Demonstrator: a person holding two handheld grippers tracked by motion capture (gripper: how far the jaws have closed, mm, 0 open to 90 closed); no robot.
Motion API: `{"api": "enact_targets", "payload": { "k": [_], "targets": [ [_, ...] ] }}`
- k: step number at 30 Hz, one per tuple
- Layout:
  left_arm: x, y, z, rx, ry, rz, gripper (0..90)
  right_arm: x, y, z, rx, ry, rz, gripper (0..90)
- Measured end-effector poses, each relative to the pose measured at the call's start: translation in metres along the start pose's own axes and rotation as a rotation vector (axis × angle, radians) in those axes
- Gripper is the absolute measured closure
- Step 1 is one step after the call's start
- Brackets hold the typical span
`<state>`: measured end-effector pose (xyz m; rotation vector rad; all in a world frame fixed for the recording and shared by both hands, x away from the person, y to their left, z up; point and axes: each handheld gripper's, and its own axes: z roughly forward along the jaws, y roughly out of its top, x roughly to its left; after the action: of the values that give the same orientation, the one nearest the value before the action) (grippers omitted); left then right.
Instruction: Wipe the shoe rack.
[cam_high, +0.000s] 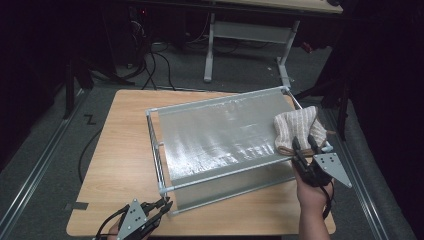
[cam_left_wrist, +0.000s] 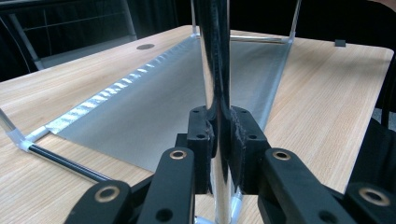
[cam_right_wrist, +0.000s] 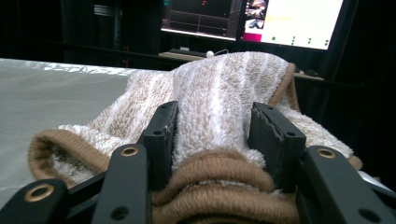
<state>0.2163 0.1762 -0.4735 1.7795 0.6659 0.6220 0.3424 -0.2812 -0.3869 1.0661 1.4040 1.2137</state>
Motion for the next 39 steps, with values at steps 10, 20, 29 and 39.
{"api": "enact_targets", "payload": {
  "k": [10, 20, 29, 39],
  "targets": [
    [0.002, -0.001, 0.000, -0.007, -0.012, 0.013, 79.2, 0.026, 0.003, -0.004, 0.004, 0.067, -0.019, 53.2],
    [0.002, -0.002, 0.001, -0.011, -0.017, 0.006, 79.2, 0.058, 0.006, -0.011, 0.004, 0.121, -0.032, 53.3],
    [0.002, -0.002, 0.001, -0.011, -0.015, 0.003, 79.2, 0.088, 0.010, -0.018, -0.002, 0.195, -0.038, 53.5],
    [0.002, -0.002, 0.001, -0.009, -0.014, 0.001, 79.3, 0.129, 0.015, -0.026, -0.011, 0.299, -0.054, 53.7]
  ]
}}
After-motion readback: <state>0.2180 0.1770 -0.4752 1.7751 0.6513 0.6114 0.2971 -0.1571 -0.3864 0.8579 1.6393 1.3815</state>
